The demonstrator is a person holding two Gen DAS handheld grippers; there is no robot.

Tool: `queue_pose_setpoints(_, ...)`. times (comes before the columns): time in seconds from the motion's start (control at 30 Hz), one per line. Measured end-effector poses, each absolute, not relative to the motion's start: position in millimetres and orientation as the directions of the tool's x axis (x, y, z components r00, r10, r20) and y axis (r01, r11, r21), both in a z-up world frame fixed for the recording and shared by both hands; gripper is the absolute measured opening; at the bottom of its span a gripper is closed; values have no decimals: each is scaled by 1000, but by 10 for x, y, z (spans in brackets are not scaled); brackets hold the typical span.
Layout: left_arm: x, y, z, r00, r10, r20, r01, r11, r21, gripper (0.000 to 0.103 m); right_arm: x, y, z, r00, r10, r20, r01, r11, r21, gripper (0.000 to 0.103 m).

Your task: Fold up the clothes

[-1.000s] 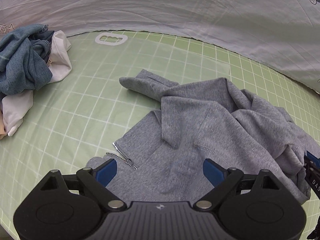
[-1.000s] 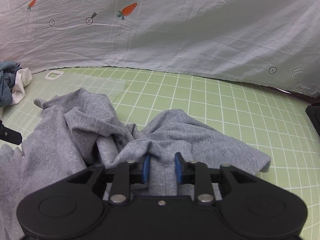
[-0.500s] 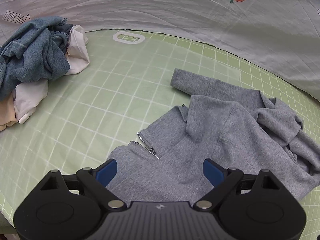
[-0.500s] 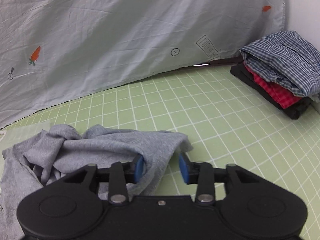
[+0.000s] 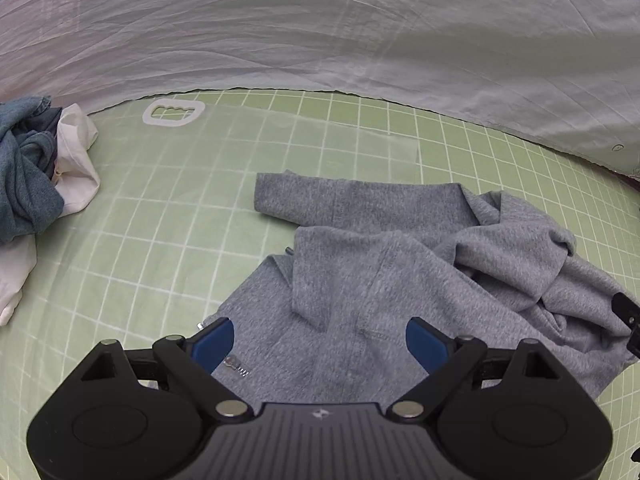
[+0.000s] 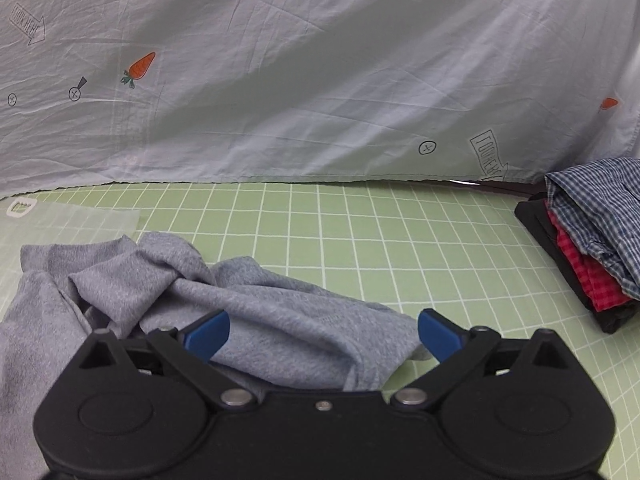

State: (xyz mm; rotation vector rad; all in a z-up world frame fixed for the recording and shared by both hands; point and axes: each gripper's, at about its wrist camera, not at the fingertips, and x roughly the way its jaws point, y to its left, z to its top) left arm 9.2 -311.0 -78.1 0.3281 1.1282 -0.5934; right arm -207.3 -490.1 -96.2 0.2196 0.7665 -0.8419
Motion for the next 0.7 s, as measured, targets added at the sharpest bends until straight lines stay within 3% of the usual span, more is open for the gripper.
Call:
queue_pose_setpoints(0.3, 113, -3874, -1000, 204, -339, -918, 768, 637, -65, 93, -1781, -5141, -1207, 364, -557, -746, 734, 665, -138, 102)
queue_pose_setpoints(0.7, 169, -4252, -1249, 150, -280, -948, 820, 571, -39, 93, -1754, -5268, -1308, 333, -525, -783, 770, 631, -96, 102)
